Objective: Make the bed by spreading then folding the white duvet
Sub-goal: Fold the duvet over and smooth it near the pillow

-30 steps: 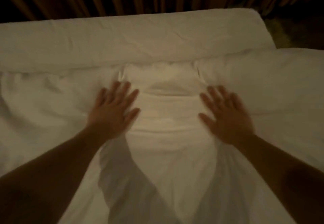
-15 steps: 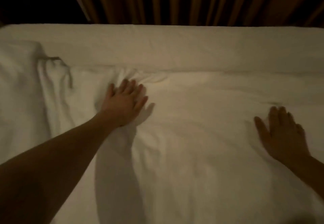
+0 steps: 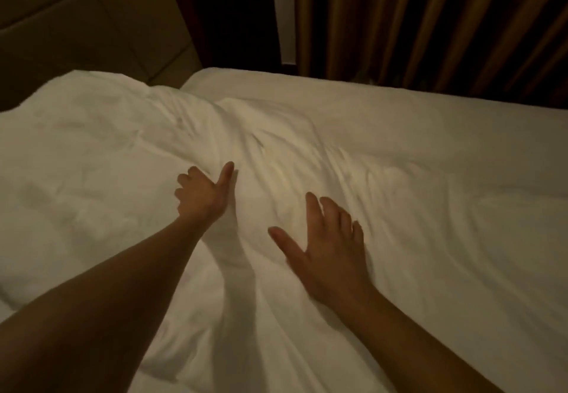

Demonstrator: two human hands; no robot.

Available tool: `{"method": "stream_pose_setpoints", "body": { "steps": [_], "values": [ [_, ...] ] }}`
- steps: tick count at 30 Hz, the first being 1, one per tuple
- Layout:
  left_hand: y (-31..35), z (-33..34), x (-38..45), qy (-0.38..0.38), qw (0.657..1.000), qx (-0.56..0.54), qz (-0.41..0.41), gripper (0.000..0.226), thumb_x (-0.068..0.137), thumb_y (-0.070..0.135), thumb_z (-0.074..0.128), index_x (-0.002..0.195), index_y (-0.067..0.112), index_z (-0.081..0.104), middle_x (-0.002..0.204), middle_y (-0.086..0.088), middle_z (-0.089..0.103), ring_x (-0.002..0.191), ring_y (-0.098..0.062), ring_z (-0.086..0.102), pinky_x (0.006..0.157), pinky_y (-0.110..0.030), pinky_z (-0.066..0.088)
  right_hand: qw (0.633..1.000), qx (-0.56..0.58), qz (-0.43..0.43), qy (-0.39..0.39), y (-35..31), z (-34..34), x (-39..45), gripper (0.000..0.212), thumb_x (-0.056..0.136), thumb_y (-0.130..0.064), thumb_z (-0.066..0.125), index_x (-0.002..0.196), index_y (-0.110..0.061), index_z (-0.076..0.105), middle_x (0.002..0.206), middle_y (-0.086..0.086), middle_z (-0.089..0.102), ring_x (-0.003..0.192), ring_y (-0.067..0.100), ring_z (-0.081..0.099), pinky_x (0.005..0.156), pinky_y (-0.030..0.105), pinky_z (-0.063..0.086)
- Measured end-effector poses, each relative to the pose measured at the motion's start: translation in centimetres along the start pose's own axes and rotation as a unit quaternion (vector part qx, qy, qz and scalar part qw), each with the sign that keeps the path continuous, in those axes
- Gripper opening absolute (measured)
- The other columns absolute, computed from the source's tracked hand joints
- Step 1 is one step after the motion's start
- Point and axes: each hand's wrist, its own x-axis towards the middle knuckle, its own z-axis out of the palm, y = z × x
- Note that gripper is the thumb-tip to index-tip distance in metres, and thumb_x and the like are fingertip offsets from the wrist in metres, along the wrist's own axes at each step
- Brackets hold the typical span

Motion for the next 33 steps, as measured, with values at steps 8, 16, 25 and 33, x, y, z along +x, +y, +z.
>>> {"method": "stream_pose_setpoints", "body": {
  "steps": [8, 16, 25, 33],
  "values": [
    [1.4, 3.0, 1.9, -0.143, 0.911, -0.369, -0.114, 0.123, 0.068, 0.085, 0.064, 0.154, 0.006, 0.025, 0.150, -0.011, 0.047, 0.132, -0.035, 0.051, 0.109, -0.051, 0.045, 0.993, -0.068, 0.100, 0.015, -0.7, 7.5, 1.0, 0.117, 0.076, -0.097, 0.006, 0.158, -0.014, 0.010, 0.153, 0.014, 0.030, 0.142, 0.035, 0.031, 0.110, 0.068, 0.027],
    [2.6, 4.7, 1.5, -0.119, 0.934, -0.327, -0.079, 0.095, 0.079, 0.078, 0.061, 0.132, 0.000, 0.055, 0.131, -0.014, 0.063, 0.121, -0.035, 0.059, 0.104, -0.041, 0.048, 0.986, -0.031, 0.149, 0.069, 0.4, 8.3, 3.5, 0.109, 0.083, -0.087, -0.004, 0.152, -0.008, 0.031, 0.132, 0.019, 0.050, 0.121, 0.041, 0.047, 0.106, 0.065, 0.032],
    [-0.6, 4.7, 1.8, -0.123, 0.927, -0.347, -0.072, 0.101, 0.079, 0.082, 0.056, 0.143, 0.004, 0.051, 0.143, -0.011, 0.057, 0.131, -0.032, 0.053, 0.113, -0.041, 0.041, 0.936, 0.197, 0.277, 0.092, 2.3, 5.2, 9.1, 0.098, 0.085, -0.084, 0.029, 0.157, -0.018, 0.021, 0.153, 0.014, 0.031, 0.140, 0.034, 0.028, 0.118, 0.052, 0.019],
    [-0.1, 3.8, 0.7, -0.315, 0.839, -0.427, -0.123, 0.108, 0.059, 0.086, 0.072, 0.138, 0.014, 0.055, 0.131, -0.002, 0.066, 0.113, -0.022, 0.066, 0.098, -0.042, 0.055, 0.971, 0.114, 0.189, 0.088, -1.9, 9.2, 6.7, 0.118, 0.065, -0.097, 0.014, 0.157, -0.024, 0.007, 0.158, 0.012, 0.017, 0.145, 0.033, 0.015, 0.120, 0.053, 0.010]
  ]
}}
